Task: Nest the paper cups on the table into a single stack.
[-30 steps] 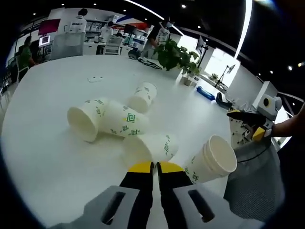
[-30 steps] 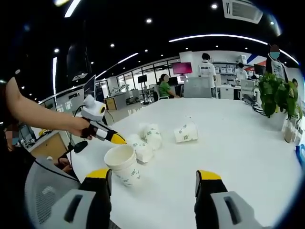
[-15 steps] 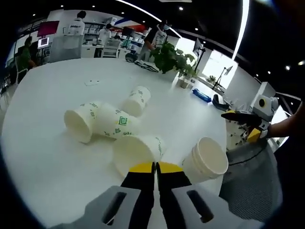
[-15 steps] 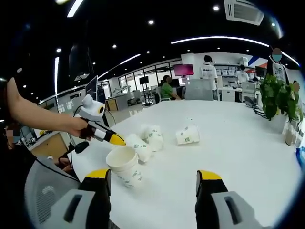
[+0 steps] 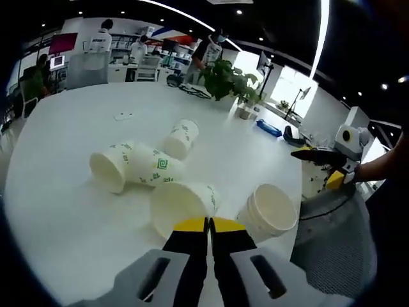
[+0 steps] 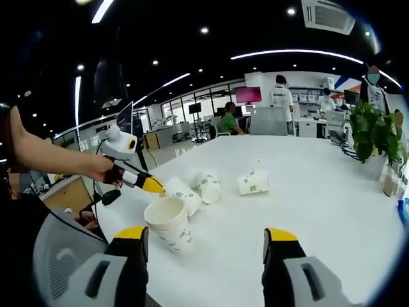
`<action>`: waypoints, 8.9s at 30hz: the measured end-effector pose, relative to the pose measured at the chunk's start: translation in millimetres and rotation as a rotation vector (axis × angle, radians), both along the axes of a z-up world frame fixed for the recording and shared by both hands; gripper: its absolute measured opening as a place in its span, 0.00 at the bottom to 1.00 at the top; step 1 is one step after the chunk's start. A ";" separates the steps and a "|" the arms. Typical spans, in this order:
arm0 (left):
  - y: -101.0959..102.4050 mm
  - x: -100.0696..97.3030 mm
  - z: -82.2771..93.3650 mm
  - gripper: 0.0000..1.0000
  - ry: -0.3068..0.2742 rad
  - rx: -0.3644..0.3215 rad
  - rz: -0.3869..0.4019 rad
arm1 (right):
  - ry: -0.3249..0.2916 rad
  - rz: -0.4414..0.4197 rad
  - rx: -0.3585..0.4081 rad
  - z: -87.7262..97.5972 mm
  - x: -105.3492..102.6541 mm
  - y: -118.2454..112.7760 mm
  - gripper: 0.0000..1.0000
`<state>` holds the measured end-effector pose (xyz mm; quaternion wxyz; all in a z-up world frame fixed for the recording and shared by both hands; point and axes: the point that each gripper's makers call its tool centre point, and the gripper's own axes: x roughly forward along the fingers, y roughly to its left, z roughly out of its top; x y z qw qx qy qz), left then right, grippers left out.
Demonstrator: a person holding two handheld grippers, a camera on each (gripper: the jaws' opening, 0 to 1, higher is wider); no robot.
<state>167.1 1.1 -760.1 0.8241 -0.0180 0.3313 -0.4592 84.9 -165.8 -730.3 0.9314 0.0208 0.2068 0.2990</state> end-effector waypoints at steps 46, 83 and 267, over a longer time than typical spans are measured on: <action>-8.6 -53.0 96.5 0.00 -0.213 0.355 -0.373 | -0.100 0.083 -0.231 -5.5 -6.0 10.4 1.00; -46.5 -77.8 78.9 0.00 -0.313 0.518 -0.599 | -0.078 0.041 -0.205 -7.5 -1.9 1.4 0.96; -37.2 113.0 -25.6 0.62 -0.342 0.408 -0.073 | -0.011 -0.045 -0.143 -11.7 3.8 -13.9 0.90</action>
